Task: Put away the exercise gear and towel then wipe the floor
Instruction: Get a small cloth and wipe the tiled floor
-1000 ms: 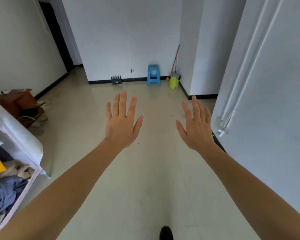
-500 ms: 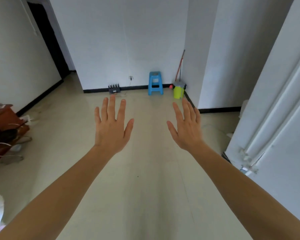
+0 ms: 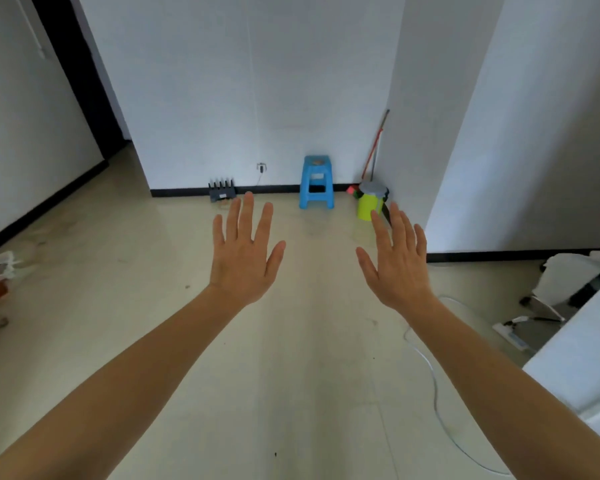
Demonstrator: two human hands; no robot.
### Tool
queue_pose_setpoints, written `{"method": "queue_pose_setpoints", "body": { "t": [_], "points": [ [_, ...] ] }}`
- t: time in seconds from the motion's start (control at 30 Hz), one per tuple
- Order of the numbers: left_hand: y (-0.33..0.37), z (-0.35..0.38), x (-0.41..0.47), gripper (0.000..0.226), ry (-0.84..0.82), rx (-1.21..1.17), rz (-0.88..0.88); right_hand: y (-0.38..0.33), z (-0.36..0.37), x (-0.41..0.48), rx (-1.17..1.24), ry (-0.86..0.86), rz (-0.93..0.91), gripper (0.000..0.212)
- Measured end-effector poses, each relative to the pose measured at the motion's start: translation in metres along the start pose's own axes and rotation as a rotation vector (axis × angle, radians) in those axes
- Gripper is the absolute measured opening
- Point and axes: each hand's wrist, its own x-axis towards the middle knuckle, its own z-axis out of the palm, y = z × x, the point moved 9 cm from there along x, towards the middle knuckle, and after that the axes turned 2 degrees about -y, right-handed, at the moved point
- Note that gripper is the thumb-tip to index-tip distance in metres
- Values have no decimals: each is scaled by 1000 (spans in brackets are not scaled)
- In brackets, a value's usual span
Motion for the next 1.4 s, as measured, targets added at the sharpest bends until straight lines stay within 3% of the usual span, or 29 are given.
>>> {"method": "queue_pose_setpoints", "body": {
  "t": [0.23,0.47,0.8,1.03,1.4],
  "points": [
    [-3,159,192,67,-28,-44,52,86,114,170,29,66,60,69],
    [-31,299,389,67,-69,-43,-20,159,241,382,82,31,67,69],
    [-132,474,621,67,-53,-21,-44,175,425,665,53,-49,-55,70],
    [-220,629,801,69,-132,-16,-78,204,561,861,7,-115,-5,72],
    [-218,823,1098,70,-161,-71,37,319,718,1119,61,-62,124,72]
  ]
}}
